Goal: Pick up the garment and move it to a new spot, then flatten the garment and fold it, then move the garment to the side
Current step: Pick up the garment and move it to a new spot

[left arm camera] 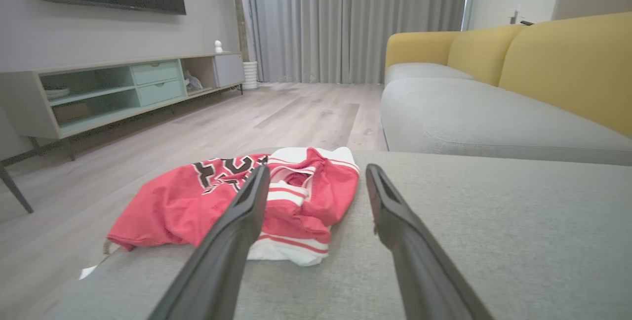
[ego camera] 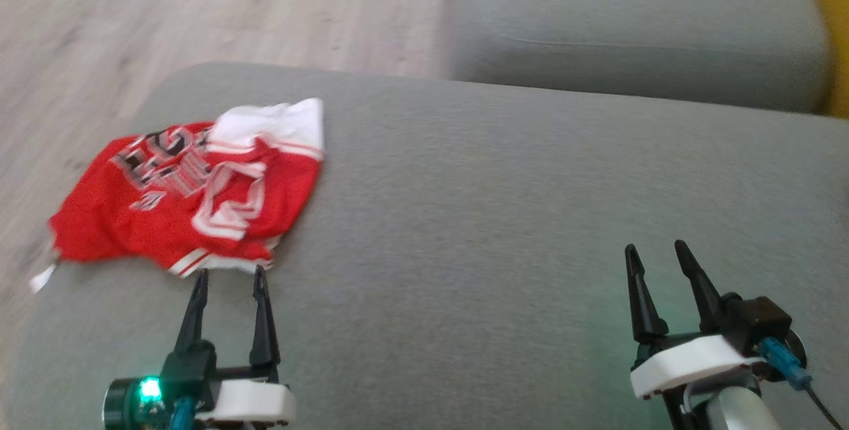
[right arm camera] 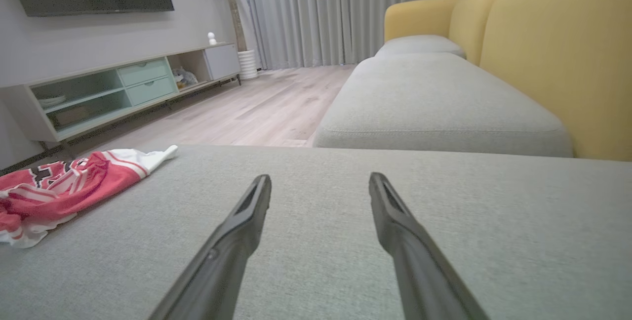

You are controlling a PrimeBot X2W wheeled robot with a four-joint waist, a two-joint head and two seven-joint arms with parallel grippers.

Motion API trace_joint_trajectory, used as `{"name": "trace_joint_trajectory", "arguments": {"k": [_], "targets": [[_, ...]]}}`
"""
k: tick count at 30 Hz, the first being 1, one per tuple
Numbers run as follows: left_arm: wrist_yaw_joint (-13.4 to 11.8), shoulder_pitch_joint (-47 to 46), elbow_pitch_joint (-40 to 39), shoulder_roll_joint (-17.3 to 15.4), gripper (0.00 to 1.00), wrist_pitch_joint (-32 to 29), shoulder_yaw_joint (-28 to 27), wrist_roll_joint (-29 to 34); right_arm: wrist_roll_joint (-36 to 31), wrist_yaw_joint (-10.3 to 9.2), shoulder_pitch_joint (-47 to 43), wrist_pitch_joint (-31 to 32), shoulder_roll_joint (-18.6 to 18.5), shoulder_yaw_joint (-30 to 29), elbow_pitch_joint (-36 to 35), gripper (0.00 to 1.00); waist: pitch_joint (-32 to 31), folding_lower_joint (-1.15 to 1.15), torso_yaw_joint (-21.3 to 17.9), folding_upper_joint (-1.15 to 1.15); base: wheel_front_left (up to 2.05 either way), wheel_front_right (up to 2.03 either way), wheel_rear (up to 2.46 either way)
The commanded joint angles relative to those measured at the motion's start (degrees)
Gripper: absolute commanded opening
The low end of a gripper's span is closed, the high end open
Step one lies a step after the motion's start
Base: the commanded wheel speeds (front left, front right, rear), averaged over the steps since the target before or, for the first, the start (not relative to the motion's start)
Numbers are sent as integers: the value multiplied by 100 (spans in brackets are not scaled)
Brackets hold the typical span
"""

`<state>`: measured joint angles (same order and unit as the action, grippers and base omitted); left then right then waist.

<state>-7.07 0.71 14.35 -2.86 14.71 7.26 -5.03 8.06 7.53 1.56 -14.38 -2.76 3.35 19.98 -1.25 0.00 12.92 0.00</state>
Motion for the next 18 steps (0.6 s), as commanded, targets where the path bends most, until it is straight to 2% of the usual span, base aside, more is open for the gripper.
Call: {"name": "trace_joint_trajectory", "arguments": {"k": [1,7,13,18], "targets": [[-22,-59,-209,-2,100,29,-245,54,4,-4,210,-62,-13,134,-188,100,43,0,458,0,0,0,0],[-30,20,-278,-2,100,29,-398,65,41,-4,232,-62,-12,145,-195,100,92,0,1067,0,0,0,0],[-40,35,-324,-2,100,29,-464,12,3,-4,239,-62,-12,99,-172,100,173,0,1405,0,0,0,0],[-46,-30,-404,-2,100,29,-521,-23,-75,-4,268,-62,-28,58,-193,100,324,0,1533,0,0,0,0]]}}
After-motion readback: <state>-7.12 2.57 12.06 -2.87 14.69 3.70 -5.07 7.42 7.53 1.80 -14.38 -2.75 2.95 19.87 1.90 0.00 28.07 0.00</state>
